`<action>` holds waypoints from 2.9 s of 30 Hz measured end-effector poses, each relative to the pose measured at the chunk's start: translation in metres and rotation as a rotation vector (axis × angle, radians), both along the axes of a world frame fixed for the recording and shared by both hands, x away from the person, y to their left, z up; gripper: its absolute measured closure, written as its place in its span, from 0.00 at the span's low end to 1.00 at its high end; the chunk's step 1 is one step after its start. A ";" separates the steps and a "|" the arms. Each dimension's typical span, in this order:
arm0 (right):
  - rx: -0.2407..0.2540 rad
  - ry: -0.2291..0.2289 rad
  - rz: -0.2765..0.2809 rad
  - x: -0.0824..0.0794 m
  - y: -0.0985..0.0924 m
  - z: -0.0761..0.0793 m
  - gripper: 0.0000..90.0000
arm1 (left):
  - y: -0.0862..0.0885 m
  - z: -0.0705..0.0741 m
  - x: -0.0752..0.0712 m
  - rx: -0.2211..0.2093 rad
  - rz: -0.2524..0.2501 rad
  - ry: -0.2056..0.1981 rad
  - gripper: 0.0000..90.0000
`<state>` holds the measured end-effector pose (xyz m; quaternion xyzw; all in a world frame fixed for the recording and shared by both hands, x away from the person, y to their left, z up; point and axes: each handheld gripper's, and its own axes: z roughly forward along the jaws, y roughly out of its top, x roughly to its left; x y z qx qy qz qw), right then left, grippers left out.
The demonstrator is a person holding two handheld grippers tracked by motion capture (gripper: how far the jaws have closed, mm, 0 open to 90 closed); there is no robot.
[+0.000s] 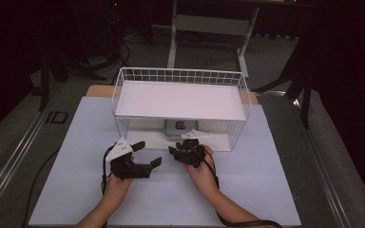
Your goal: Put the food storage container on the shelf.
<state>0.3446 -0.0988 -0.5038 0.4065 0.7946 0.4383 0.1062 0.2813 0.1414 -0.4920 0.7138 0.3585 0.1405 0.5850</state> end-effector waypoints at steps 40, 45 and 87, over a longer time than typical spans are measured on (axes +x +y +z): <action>0.060 -0.116 0.076 -0.072 -0.112 0.026 0.20 | 0.046 0.007 -0.042 0.019 -0.010 0.030 0.09; 0.074 -0.120 0.083 -0.078 -0.124 0.025 0.20 | 0.052 0.008 -0.046 0.028 -0.010 0.015 0.09; 0.015 -0.121 0.063 -0.069 -0.170 -0.011 0.20 | 0.053 -0.017 -0.049 0.069 -0.036 -0.001 0.09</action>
